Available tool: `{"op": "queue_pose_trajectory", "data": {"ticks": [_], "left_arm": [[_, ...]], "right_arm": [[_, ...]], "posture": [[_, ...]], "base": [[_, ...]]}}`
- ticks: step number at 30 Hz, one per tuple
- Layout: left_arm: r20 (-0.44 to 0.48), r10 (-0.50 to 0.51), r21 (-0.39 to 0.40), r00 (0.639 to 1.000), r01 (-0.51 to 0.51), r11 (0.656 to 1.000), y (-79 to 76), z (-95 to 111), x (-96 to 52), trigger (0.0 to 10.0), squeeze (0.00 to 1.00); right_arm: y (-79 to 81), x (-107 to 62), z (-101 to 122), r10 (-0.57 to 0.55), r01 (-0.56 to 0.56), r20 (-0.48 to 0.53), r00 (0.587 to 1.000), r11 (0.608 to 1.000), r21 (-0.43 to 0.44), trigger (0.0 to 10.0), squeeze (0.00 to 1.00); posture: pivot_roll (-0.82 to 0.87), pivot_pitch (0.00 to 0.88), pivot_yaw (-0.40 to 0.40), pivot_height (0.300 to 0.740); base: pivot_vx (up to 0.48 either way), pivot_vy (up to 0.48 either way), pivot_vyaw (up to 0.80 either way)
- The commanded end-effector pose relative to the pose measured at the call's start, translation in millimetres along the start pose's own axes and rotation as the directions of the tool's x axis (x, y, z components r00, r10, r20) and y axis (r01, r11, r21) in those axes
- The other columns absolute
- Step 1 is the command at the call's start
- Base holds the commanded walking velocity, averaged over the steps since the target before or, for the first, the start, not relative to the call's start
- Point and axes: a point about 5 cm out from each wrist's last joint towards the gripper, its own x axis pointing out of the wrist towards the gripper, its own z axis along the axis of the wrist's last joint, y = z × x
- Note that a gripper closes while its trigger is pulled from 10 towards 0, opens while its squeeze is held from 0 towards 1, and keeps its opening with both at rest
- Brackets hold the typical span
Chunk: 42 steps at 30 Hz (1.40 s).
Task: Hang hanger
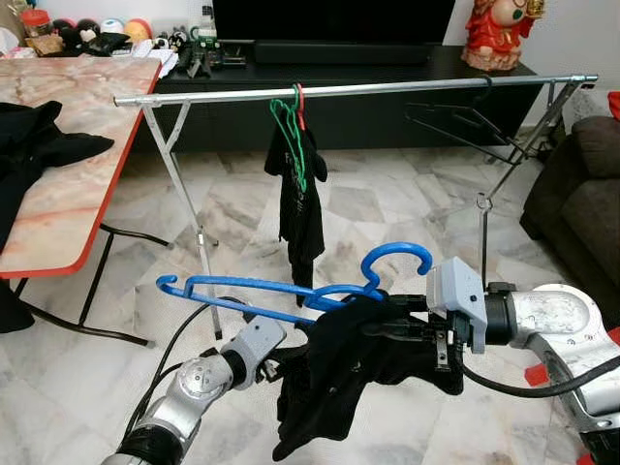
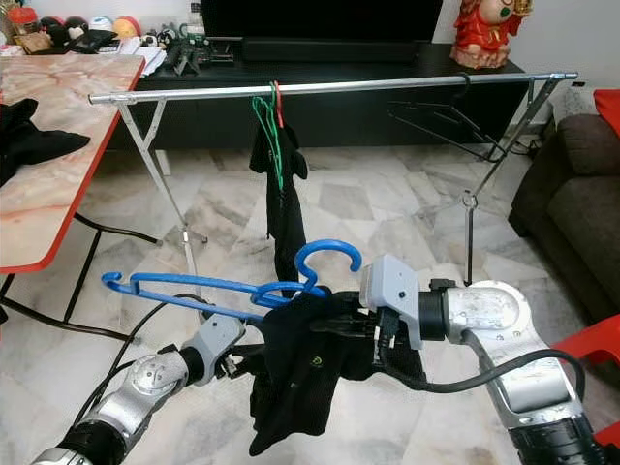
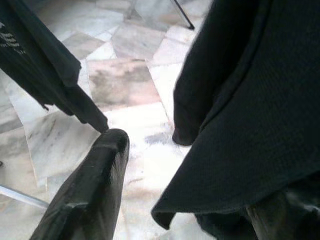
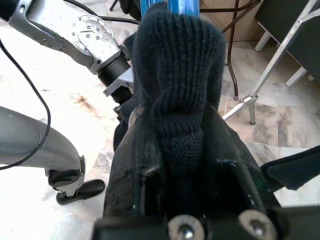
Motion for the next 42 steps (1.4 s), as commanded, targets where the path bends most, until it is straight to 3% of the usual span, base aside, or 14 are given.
{"op": "queue_pose_trajectory", "data": {"ticks": [1,12,25,42], "left_arm": [[-0.014,-0.021,0.033,1.0,0.021,0.999,-3.7,-2.1,1.0,0.0,0.0],[-0.026,-0.055,0.05,0.998,0.057,0.997,-8.3,-5.2,2.2,0.0,0.0],[-0.013,-0.031,0.024,0.999,0.031,0.999,-7.3,-5.3,3.1,0.0,0.0],[-0.016,-0.037,-0.004,0.999,0.037,0.999,-10.0,-10.6,0.1,0.0,0.0]], "right_arm": [[-0.7,-1.4,14.4,0.007,-0.005,0.025,1.0,0.998,-0.058,0.0,0.0],[-1.6,-0.8,17.1,0.001,0.0,0.025,1.0,0.998,-0.065,0.0,0.0],[-4.1,3.5,16.8,-0.007,0.009,0.031,0.999,0.998,-0.063,0.0,0.0],[-11.6,5.7,4.7,-0.074,0.074,-0.011,0.997,0.996,-0.045,0.0,0.0]], "posture": [[-0.06,0.115,-0.059,0.74],[-0.06,0.125,-0.06,0.74],[-0.06,0.135,-0.061,0.74],[-0.05,0.15,-0.061,0.74]], "base": [[0.0,0.0,0.0],[0.0,0.0,0.0],[0.0,0.0,0.0],[0.0,0.0,0.0]]}}
